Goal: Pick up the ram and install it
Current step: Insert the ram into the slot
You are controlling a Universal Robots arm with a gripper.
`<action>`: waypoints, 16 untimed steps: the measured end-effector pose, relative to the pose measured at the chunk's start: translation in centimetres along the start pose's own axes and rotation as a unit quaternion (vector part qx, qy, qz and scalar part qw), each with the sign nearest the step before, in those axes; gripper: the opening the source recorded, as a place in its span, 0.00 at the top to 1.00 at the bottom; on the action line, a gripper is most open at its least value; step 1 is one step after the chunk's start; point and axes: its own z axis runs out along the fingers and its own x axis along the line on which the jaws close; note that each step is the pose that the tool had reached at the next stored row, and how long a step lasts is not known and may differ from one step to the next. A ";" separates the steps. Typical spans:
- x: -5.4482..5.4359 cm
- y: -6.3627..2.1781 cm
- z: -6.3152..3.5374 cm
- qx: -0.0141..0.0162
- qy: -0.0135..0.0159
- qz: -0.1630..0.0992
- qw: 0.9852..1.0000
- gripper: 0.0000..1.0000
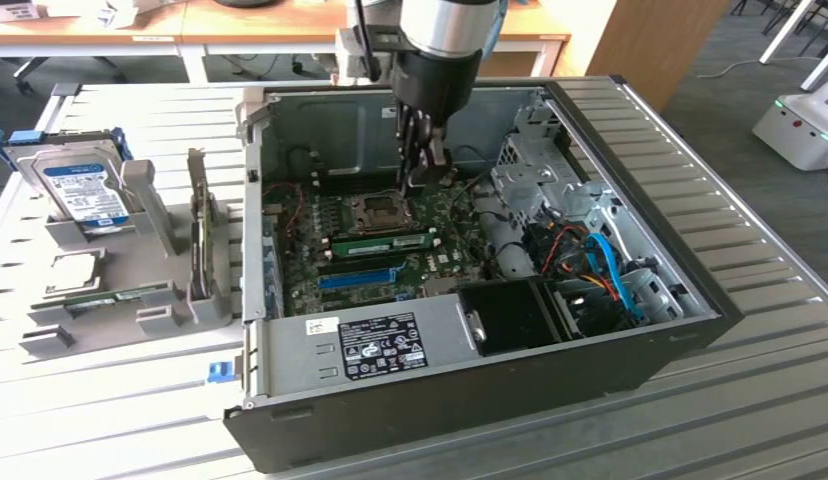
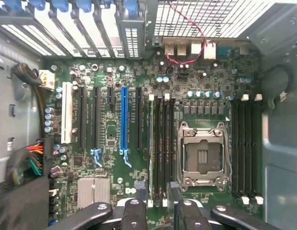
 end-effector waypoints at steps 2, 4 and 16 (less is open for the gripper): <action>0.0 0.02 -0.46 0.000 0.000 0.000 1.000 0.69; 0.0 0.03 -0.91 0.000 0.000 0.000 1.000 0.69; -0.1 0.12 -2.73 0.000 0.000 0.000 1.000 0.69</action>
